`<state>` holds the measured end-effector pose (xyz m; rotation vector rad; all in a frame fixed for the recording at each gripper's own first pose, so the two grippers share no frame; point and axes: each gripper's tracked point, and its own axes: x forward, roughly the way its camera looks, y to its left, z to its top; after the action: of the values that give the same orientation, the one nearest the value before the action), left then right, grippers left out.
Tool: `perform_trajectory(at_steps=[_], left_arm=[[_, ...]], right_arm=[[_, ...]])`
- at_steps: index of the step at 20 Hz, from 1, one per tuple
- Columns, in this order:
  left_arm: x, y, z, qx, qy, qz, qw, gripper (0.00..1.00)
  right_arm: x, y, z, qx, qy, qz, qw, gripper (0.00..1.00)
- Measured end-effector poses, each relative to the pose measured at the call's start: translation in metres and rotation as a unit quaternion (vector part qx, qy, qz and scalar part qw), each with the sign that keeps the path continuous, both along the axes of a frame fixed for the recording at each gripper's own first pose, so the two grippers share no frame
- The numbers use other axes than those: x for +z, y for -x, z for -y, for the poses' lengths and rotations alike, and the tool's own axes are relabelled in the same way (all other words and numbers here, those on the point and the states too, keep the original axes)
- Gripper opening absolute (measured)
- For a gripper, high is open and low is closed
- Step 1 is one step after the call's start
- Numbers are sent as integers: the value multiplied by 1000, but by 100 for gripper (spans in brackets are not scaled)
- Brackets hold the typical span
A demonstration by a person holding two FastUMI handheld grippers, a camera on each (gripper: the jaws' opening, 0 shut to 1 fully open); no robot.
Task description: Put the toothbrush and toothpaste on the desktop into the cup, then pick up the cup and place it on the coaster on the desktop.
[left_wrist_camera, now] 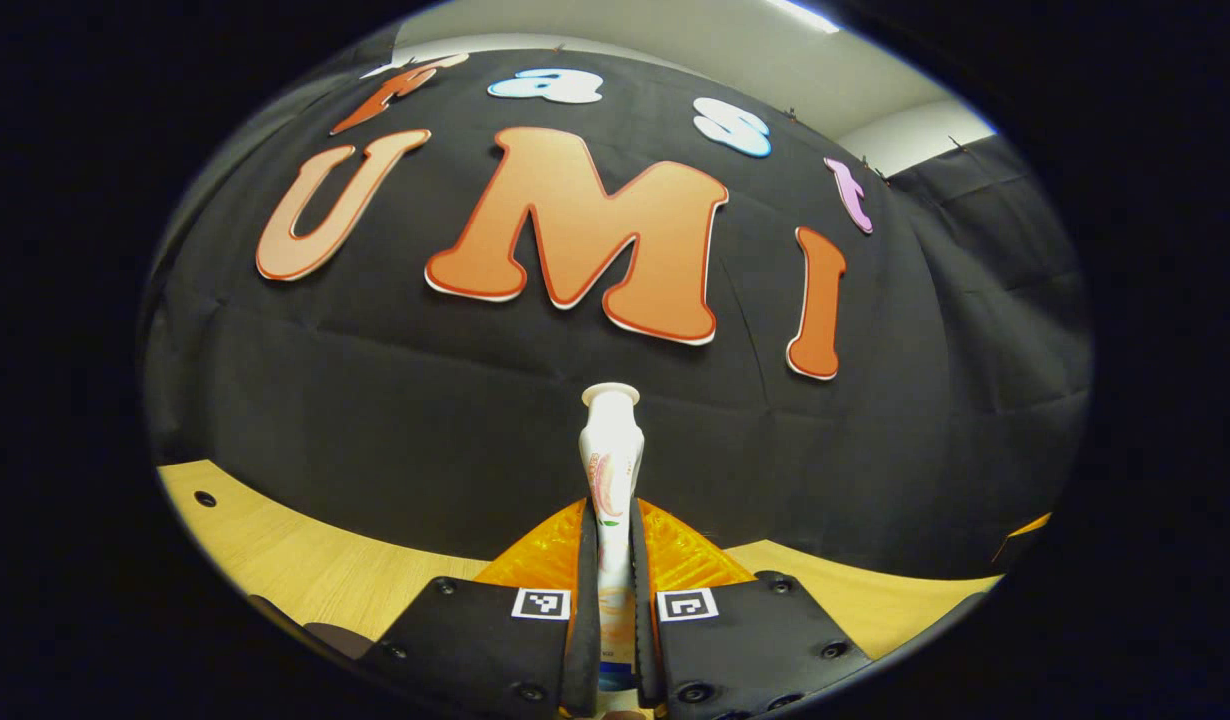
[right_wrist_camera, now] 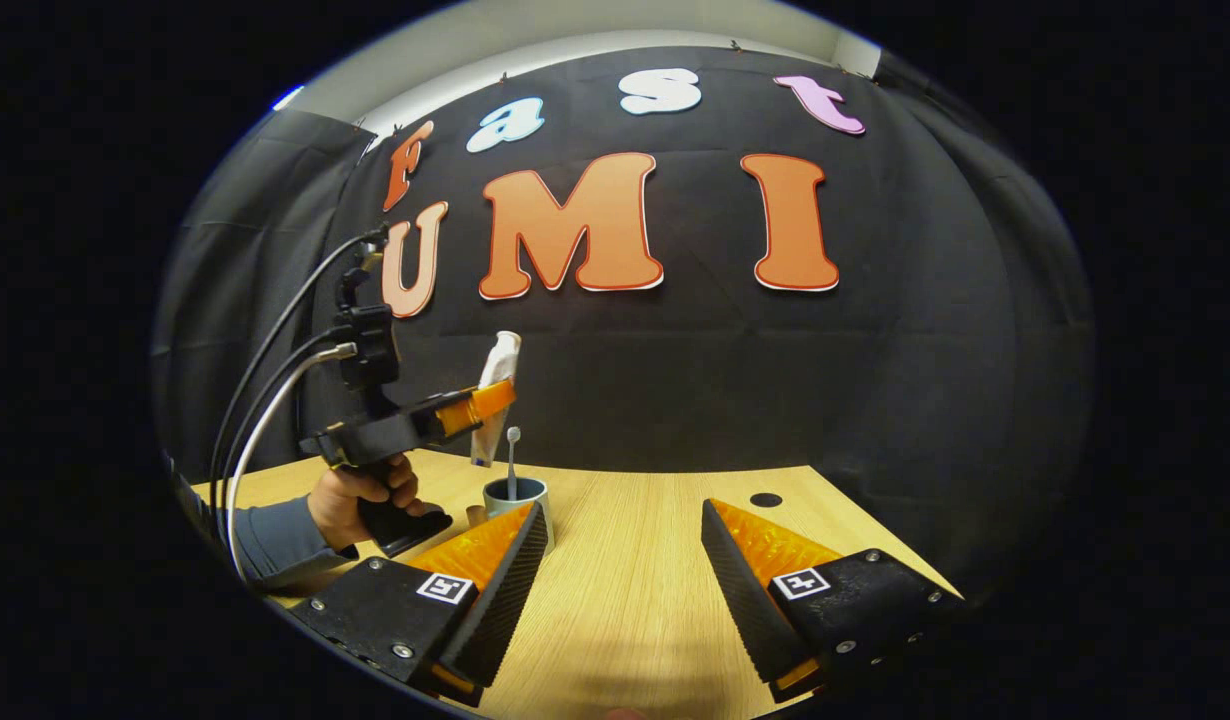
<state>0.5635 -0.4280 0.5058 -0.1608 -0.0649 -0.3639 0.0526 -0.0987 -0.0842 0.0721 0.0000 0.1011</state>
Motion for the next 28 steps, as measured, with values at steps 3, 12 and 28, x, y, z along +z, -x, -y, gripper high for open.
perform_trajectory(at_steps=[3, 12, 28], left_arm=[[-22, -12, 14, -16, -15, -18, 1000, 18], [-50, -1, 12, -45, -22, -60, 997, 32], [25, 142, -170, 55, -81, -82, 992, 98]], right_arm=[[-5, -2, 0, -2, 5, -5, 1000, 93], [-14, -10, -4, -7, -4, -22, 1000, 93], [5, -47, -104, 27, -15, -113, 993, 93]])
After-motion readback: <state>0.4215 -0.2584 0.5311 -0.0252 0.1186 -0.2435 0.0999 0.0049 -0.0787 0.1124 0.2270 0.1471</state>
